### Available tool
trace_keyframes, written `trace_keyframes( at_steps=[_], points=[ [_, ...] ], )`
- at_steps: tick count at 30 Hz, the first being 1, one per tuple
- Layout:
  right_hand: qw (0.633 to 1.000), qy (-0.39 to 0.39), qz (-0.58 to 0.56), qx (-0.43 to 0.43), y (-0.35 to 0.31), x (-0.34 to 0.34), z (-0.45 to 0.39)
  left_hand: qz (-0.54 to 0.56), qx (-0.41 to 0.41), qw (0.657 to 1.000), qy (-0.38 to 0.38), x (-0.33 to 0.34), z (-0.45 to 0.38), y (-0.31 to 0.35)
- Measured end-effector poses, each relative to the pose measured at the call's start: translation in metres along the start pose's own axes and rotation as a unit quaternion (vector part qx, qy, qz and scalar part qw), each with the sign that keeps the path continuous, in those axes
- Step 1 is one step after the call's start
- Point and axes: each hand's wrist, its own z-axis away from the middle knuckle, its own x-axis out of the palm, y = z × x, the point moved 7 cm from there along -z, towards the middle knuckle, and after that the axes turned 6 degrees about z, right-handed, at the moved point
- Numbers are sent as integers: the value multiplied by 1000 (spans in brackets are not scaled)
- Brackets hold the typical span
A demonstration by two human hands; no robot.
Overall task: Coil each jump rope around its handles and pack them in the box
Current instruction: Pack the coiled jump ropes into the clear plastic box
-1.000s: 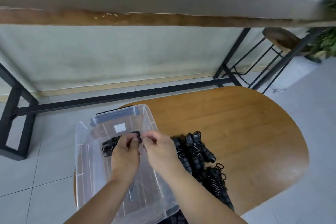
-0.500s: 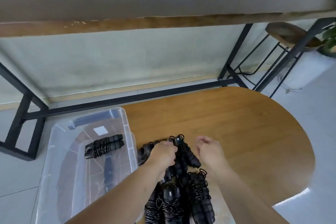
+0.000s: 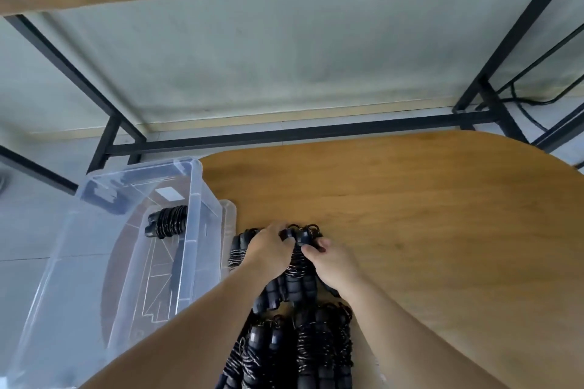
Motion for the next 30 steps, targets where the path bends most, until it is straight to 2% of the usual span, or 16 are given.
trace_keyframes(
  at_steps=[6, 12, 17, 26, 30],
  points=[
    [996, 24, -89, 7, -1, -2, 4, 42, -13, 999, 19, -1, 4, 0],
    [984, 50, -171, 10, -11, -17, 21, 61, 11, 997, 38, -14, 12, 12],
    [977, 43, -207, -12, -31, -26, 34, 138, 36, 988, 50, -31, 18, 22],
    [983, 44, -163, -73, -62, -42, 60, 337, 23, 941, 22, -46, 37, 15],
    [985, 69, -108, -115, -91, -43, 81, 477, 14, 877, 49, -69, 55, 0]
  ],
)
